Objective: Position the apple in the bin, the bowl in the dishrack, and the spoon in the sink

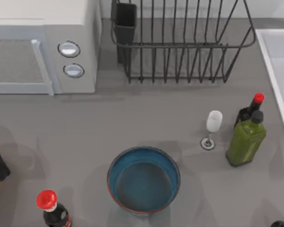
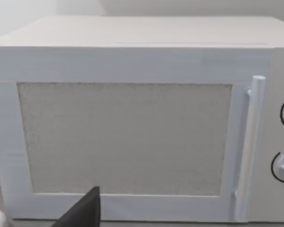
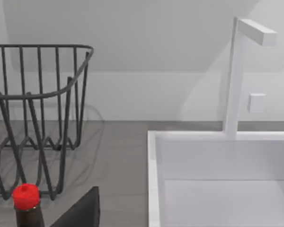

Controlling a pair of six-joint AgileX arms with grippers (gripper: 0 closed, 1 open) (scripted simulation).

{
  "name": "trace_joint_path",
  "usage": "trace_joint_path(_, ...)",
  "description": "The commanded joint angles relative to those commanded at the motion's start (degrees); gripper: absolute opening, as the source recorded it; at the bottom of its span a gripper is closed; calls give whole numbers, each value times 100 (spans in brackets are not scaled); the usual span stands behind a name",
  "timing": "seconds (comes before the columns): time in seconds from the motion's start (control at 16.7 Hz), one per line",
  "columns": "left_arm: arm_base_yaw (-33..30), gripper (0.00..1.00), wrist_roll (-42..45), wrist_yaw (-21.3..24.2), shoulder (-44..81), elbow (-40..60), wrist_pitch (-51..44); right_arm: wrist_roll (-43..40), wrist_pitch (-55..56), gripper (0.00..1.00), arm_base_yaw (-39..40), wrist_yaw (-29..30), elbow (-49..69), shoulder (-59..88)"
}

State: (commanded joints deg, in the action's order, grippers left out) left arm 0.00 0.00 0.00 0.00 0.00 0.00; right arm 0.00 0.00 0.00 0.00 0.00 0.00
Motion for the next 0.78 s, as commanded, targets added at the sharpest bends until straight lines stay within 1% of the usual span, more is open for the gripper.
trace_joint_path(0.12,0,100,0,0,0,0,0,118,-113,100,138,4,147,172)
trace_joint_path(0.3,0,100,0,0,0,0,0,563,-569,100,671,20,752,865)
trace_joint_path(0.48,0,100,0,0,0,0,0,1223,-1308,100,1443,48,1769,2043)
trace_joint_path(0.78,0,100,0,0,0,0,0,2486,-2908,100,2827,93,3808,4512)
